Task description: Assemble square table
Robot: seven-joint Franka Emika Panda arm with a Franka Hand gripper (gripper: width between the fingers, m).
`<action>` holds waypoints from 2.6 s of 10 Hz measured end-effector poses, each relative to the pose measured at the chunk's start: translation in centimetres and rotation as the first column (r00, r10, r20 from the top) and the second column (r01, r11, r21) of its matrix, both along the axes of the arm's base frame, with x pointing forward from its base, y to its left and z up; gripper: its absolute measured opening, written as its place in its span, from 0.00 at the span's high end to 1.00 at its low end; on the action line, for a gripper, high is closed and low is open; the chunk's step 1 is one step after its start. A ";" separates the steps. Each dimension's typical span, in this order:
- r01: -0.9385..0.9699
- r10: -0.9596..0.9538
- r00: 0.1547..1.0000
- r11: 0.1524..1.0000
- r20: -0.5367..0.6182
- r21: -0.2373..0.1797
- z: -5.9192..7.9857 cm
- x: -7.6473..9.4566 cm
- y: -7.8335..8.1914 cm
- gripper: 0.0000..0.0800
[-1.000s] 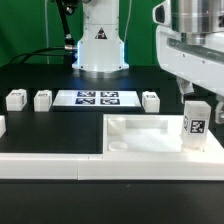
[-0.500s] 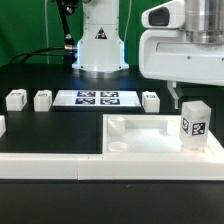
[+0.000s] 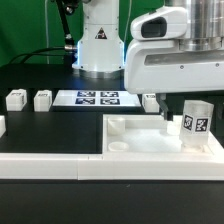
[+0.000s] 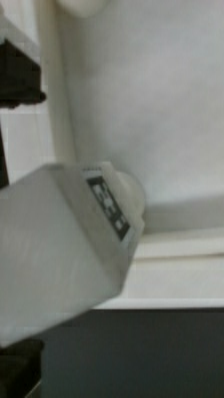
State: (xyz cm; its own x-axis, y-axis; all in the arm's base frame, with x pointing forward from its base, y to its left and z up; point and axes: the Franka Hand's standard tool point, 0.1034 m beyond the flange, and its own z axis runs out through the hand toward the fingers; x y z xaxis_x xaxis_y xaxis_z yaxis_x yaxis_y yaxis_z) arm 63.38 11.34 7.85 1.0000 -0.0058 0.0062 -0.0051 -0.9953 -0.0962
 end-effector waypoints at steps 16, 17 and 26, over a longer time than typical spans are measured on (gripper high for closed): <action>0.729 -0.728 0.683 0.684 -0.067 0.003 -0.3 0.3 -0.4 0.63; 0.811 -0.808 0.582 0.585 -0.088 -0.002 -0.5 0.2 -0.5 0.63; 1.000 -0.981 0.003 0.008 -0.194 -0.026 -0.8 -0.6 -0.7 0.40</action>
Offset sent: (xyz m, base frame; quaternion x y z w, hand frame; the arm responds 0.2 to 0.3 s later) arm 0.0000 0.0000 0.0000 0.0000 0.0000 0.0650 0.9979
